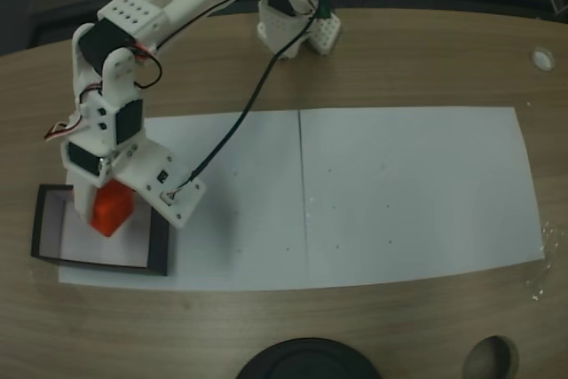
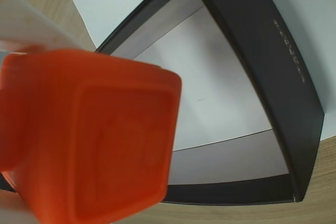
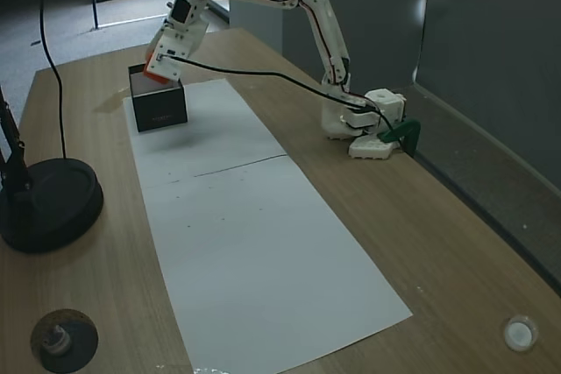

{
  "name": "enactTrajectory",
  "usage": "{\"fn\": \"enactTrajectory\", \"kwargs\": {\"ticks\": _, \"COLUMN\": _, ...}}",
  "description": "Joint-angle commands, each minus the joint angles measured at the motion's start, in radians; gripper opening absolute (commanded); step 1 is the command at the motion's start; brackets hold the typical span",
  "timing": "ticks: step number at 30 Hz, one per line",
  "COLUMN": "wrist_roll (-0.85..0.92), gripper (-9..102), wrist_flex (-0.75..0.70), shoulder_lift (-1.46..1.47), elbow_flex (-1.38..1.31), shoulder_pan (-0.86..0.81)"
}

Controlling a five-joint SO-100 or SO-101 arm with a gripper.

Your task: Grab a orange square and put it in the box.

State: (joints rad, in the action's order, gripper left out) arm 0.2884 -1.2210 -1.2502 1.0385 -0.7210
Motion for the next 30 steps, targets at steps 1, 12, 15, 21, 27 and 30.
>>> {"fn": "enactTrajectory", "kwargs": {"ticks": 1, "wrist_roll": -0.005, "gripper": 19, "wrist_flex": -0.002, "shoulder_lift": -0.041, "elbow_flex": -0.072, "shoulder_pan": -0.006}}
{"fn": "enactTrajectory", "kwargs": {"ticks": 12, "wrist_roll": -0.034, "gripper": 30, "wrist_flex": -0.021, "shoulder_lift": -0.043, "elbow_flex": -0.074, "shoulder_pan": -0.009}}
{"fn": "enactTrajectory", "kwargs": {"ticks": 15, "wrist_roll": -0.034, "gripper": 30, "wrist_flex": -0.021, "shoulder_lift": -0.043, "elbow_flex": -0.074, "shoulder_pan": -0.009}}
{"fn": "enactTrajectory", "kwargs": {"ticks": 21, "wrist_roll": -0.029, "gripper": 27, "wrist_flex": -0.023, "shoulder_lift": -0.043, "elbow_flex": -0.074, "shoulder_pan": -0.011}}
{"fn": "enactTrajectory", "kwargs": {"ticks": 27, "wrist_roll": -0.034, "gripper": 0, "wrist_flex": -0.103, "shoulder_lift": -0.098, "elbow_flex": -0.069, "shoulder_pan": 0.026}}
{"fn": "enactTrajectory", "kwargs": {"ticks": 30, "wrist_roll": -0.038, "gripper": 0, "wrist_flex": -0.192, "shoulder_lift": -0.172, "elbow_flex": -0.063, "shoulder_pan": 0.089}}
